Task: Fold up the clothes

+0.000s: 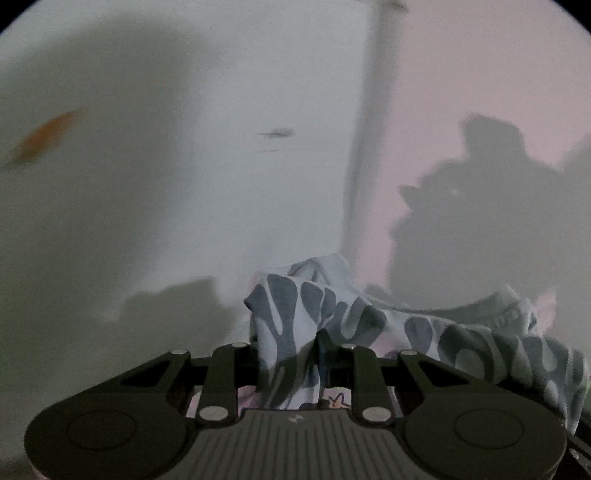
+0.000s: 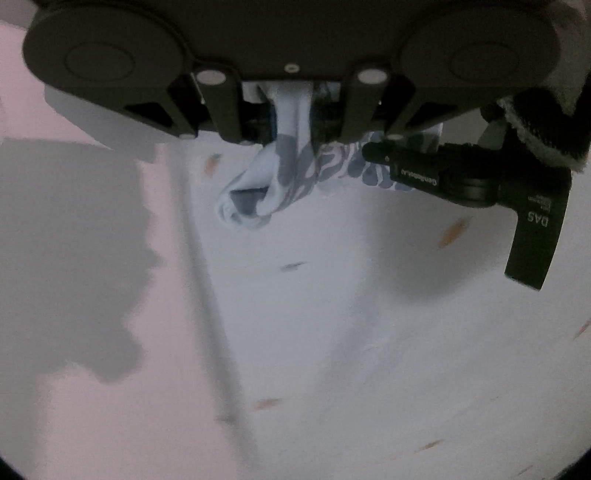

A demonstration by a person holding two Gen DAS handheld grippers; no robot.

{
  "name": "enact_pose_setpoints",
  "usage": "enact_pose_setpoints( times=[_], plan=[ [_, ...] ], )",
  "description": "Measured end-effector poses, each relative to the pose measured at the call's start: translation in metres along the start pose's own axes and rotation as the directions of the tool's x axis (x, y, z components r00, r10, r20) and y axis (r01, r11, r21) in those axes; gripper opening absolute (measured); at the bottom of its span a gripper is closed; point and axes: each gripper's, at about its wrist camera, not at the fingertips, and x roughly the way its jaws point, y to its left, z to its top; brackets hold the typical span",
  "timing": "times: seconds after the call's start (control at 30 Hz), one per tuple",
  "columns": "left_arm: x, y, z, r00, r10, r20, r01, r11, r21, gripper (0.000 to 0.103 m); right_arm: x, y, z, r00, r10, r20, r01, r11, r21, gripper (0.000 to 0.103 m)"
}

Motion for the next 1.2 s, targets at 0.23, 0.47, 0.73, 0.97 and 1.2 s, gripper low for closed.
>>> enact_pose_setpoints(
  times=[0.23,0.47,0.73,0.97,1.2],
  plan=[
    [0.211,-0.117,-0.015,0.993,0.104,-0.062,-0.068,0.902,0.427,0.049,0.115,-0.136,-0.043,0.911,-0.368,-0.188,0.383,0.922,0.049,0.044],
    [0.279,-0.11,-0.049,0.978,0.196,-0.078,-0.16,0.931,0.327,0.071,0.132,-0.198,-0.063,0.859,-0.47,-0.204,0.455,0.883,-0.117,0.055],
    [0.273,-0.07,-0.056,0.975,0.175,-0.14,-0.177,0.984,-0.008,0.095,0.129,-0.2,-0.094,0.946,-0.2,-0.254,0.203,0.979,-0.013,0.057],
    [0.138,-0.061,-0.041,0.969,0.243,-0.048,-0.247,0.961,-0.123,0.094,0.098,-0.188,-0.082,0.914,-0.197,-0.355,0.153,0.977,-0.146,0.085],
    [-0.055,-0.055,-0.098,0.93,0.367,-0.017,-0.365,0.917,-0.162,0.098,0.032,-0.122,-0.07,0.915,-0.098,-0.39,0.02,0.98,-0.199,0.101]
  ],
)
